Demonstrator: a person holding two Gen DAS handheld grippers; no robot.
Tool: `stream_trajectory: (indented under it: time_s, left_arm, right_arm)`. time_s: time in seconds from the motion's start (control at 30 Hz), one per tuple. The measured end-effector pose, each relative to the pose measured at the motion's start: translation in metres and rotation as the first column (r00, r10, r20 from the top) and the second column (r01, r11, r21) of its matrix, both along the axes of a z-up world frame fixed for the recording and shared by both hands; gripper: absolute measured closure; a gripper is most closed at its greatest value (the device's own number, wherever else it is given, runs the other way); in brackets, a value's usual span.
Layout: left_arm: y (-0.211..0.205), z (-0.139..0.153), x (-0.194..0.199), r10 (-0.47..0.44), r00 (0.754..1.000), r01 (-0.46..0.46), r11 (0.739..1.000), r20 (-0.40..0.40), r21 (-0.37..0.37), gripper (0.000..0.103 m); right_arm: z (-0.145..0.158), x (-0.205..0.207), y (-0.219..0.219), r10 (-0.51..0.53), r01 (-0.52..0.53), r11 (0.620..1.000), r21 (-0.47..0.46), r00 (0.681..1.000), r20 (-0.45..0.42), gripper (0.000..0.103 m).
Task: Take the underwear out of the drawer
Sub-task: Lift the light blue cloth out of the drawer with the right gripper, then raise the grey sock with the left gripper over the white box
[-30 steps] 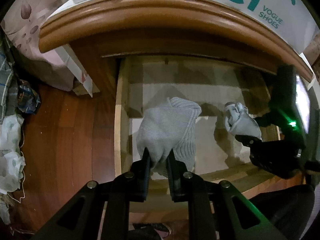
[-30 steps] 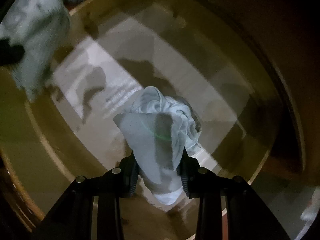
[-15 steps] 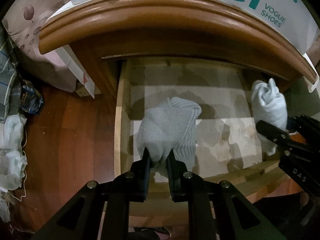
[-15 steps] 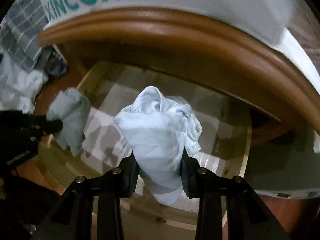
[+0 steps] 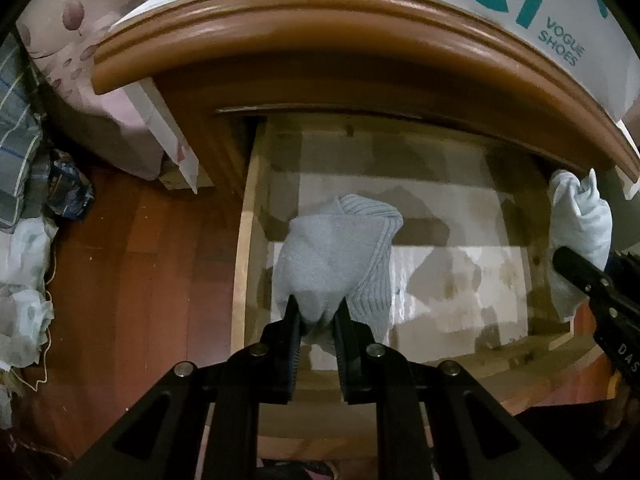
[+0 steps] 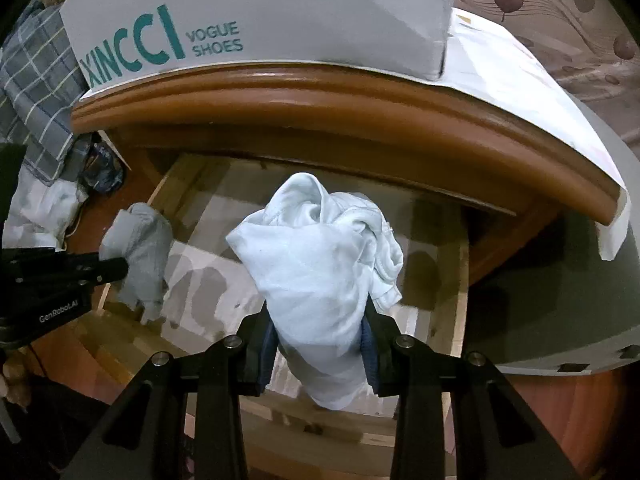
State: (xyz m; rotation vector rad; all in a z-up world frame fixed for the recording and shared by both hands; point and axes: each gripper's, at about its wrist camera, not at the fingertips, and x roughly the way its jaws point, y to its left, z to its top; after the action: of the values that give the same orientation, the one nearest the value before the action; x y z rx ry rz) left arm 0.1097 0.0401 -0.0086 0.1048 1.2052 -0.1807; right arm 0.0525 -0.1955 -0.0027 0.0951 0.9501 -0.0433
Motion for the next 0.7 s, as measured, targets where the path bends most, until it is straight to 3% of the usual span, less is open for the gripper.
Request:
stream_trajectory:
  time_s: [0.4,0.7]
  left_arm:
    - [-0.014,0.018,-0.012,-0.006,0.995,-0.003,0.996,0.098,0.086,0.088]
    - [-0.012,0.030,-0.019,0.015,0.993,-0.023,0.997,0.118,0.069,0.088]
  right_arm:
    - [0.007,-0.009,-0.004,-0.002,0.001,0.999,0.035,1.000,0.028,0.070]
    - [0.009,-0.013,-0.007,-0.003,0.001,0.999,0.048,0.999,0.035,0.070]
